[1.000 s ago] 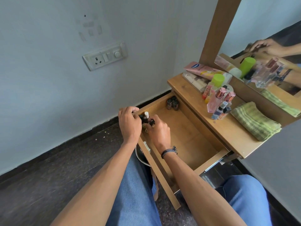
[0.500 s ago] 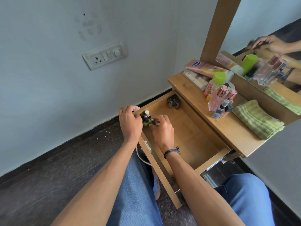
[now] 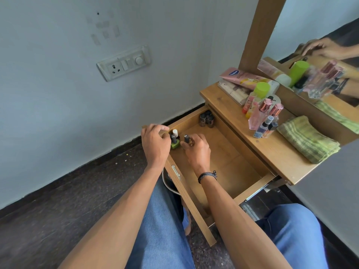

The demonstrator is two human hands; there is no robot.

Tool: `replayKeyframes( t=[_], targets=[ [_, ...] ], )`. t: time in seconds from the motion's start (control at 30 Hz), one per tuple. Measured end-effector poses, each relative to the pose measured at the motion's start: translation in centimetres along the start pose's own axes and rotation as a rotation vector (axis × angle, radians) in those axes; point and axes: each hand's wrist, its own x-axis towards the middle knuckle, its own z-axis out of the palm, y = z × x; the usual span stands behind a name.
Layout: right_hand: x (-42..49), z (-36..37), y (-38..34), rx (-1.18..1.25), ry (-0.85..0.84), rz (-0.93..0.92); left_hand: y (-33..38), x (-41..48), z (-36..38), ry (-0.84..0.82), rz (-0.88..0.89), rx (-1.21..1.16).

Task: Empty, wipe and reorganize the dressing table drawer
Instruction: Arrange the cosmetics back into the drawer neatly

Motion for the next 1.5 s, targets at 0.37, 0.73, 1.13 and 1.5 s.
replayKeyframes(
  t=[0.37, 0.73, 1.13, 1.5],
  targets=[
    [0.14, 0.05, 0.46, -0.009, -0.027, -0.021, -0.07, -0.32, -0.02, -0.109, 0.164, 0.308],
    [0.38, 0.26, 0.64, 0.016, -0.030, -0.016, 0.12, -0.39, 0.01, -0.110, 0.213, 0.359],
    [0.85, -0.01, 0.66, 0.131, -0.181, -0.004, 0.00, -0.41, 0.23, -0.102, 0.187, 0.355],
    [0.73, 0.20, 0.17, 0.206, -0.227, -0.033, -0.27, -0.34, 0.31, -0.070, 0.197, 0.284]
  ],
)
